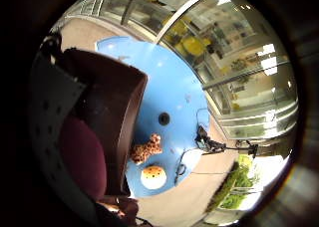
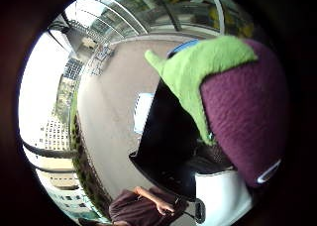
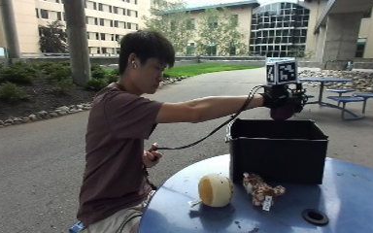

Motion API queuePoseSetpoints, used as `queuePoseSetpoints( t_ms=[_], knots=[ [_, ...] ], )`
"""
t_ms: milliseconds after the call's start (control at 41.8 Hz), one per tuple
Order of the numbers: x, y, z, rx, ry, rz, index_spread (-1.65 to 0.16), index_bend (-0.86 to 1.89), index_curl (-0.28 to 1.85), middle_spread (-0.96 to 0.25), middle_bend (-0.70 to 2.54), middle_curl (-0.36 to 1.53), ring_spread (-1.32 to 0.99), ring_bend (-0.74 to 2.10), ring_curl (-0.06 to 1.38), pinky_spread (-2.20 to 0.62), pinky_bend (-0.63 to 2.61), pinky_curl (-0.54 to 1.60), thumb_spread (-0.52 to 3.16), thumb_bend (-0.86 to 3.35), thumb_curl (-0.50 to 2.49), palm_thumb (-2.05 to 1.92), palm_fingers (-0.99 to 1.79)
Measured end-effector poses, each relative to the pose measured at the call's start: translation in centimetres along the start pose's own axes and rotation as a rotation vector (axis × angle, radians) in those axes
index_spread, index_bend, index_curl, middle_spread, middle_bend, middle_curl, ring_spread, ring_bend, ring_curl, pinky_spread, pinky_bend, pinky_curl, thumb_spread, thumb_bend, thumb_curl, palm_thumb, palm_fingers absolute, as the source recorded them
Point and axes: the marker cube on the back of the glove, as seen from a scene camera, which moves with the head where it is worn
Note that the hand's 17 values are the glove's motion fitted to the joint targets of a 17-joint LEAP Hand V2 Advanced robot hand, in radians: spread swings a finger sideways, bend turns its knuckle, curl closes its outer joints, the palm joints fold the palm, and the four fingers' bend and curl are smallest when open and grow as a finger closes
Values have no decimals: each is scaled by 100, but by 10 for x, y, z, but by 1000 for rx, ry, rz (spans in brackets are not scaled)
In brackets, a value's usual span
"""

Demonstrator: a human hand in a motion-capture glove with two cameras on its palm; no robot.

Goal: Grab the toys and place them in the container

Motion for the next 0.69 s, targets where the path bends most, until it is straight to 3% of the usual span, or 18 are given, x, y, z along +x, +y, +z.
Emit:
queuePoseSetpoints(
  t_ms=[24,48,96,120,144,168,192,216,431,695],
  knots=[
    [-4,-3,4,-14,13,-8,-36,88,75,-25,126,81,-37,144,66,-41,108,51,39,14,99,62,78],
    [-8,-6,9,-35,26,-20,-36,65,67,-28,115,77,-37,142,64,-41,116,52,43,14,99,64,52],
    [-16,-10,18,-110,45,-44,-33,54,69,-30,103,76,-36,145,66,-40,126,56,52,12,98,61,34],
    [-17,-10,22,-153,48,-52,-32,40,65,-31,95,72,-35,141,65,-38,126,55,66,5,93,47,10],
    [-18,-10,24,-189,46,-55,-29,27,62,-26,77,67,-32,131,63,-32,130,58,73,-4,88,34,-39],
    [-17,-9,25,-213,42,-56,-28,23,61,-25,73,66,-31,130,64,-30,131,58,78,-4,86,32,-37],
    [-16,-8,25,-226,36,-58,-26,14,57,-18,60,61,-25,115,59,-25,134,58,82,-9,82,23,-61],
    [-14,-6,25,-232,31,-59,-25,10,53,-15,52,58,-22,104,56,-22,133,56,86,-11,79,17,-66],
    [41,25,6,-239,33,-6,-20,3,32,-2,18,44,-8,64,38,-6,115,47,107,-5,62,-2,-48],
    [107,91,-14,-252,26,99,-20,4,23,0,14,37,-3,48,32,0,96,39,118,-3,50,-2,-34]
  ],
)
